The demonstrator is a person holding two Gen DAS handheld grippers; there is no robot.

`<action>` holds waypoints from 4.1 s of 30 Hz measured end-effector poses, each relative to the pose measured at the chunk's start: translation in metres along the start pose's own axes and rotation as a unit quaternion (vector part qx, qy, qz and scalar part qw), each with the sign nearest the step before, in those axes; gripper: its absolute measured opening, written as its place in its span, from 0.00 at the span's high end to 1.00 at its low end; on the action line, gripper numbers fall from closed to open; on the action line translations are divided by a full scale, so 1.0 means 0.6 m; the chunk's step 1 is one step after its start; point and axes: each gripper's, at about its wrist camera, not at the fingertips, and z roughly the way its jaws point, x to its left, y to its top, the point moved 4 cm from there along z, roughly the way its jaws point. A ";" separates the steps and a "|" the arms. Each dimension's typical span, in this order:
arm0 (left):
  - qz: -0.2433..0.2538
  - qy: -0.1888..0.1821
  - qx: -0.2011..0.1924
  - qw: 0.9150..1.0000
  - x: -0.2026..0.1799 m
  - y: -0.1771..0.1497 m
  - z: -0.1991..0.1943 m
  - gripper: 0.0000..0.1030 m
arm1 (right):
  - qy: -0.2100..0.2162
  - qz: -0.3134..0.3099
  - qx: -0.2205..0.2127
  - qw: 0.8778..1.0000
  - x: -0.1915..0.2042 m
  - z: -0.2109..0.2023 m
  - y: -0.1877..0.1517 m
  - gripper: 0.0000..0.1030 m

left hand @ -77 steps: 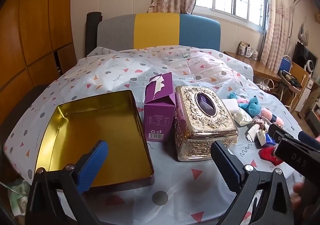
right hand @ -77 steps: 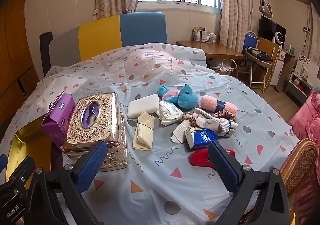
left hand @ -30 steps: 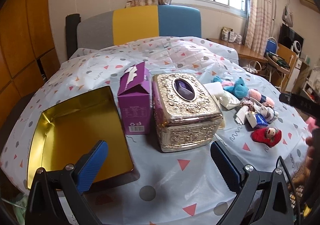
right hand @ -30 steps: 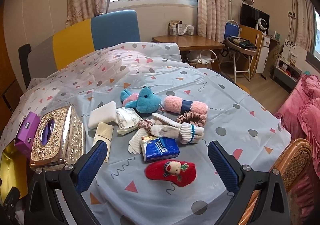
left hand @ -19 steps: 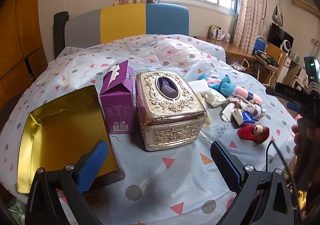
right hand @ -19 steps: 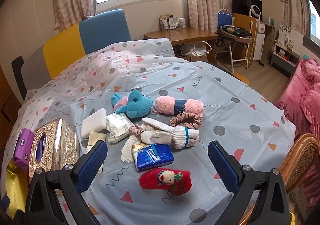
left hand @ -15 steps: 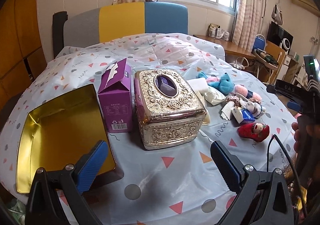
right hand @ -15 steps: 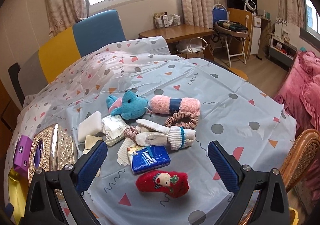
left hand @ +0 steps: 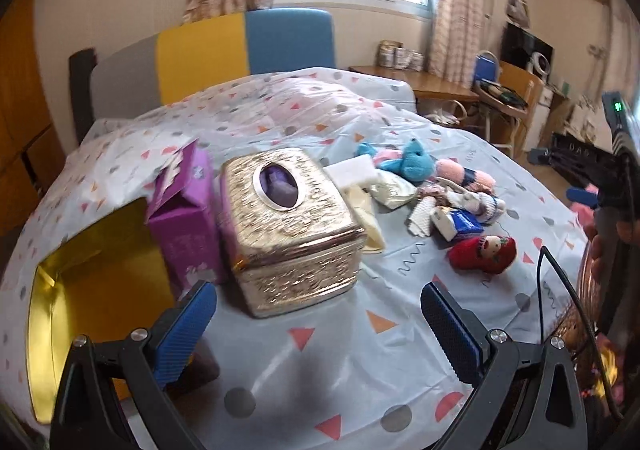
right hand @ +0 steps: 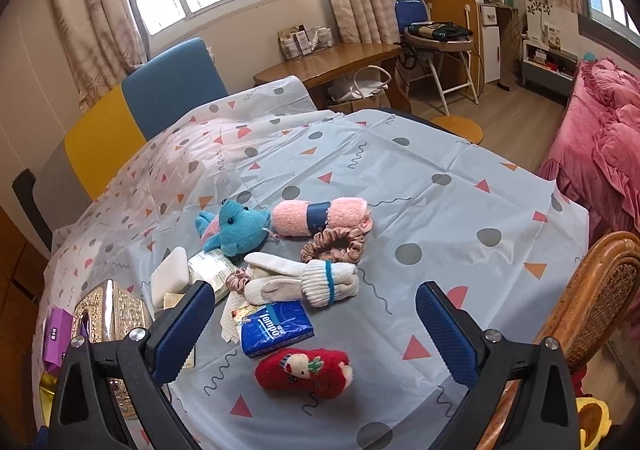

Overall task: Organize soft objects
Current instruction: 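Move both tools toward the pile of soft items beside the silver box, then grasp the red plush slipper with the left gripper while the right grasps the Tempo pack, then carry the red plush slipper into the gold tin and open the left gripper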

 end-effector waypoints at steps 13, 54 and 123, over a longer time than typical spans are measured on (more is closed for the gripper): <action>0.081 -0.104 0.057 0.990 -0.156 0.046 0.128 0.13 | 0.039 -0.019 0.006 0.999 -0.023 -0.046 0.012 0.00; 0.050 -0.163 0.137 0.976 -0.142 -0.069 0.197 0.87 | 0.053 0.031 0.229 0.972 0.016 0.159 -0.050 0.08; -0.217 -0.050 -0.070 0.972 0.243 0.151 0.015 0.86 | 0.028 -0.161 0.251 0.954 0.145 0.235 -0.124 0.42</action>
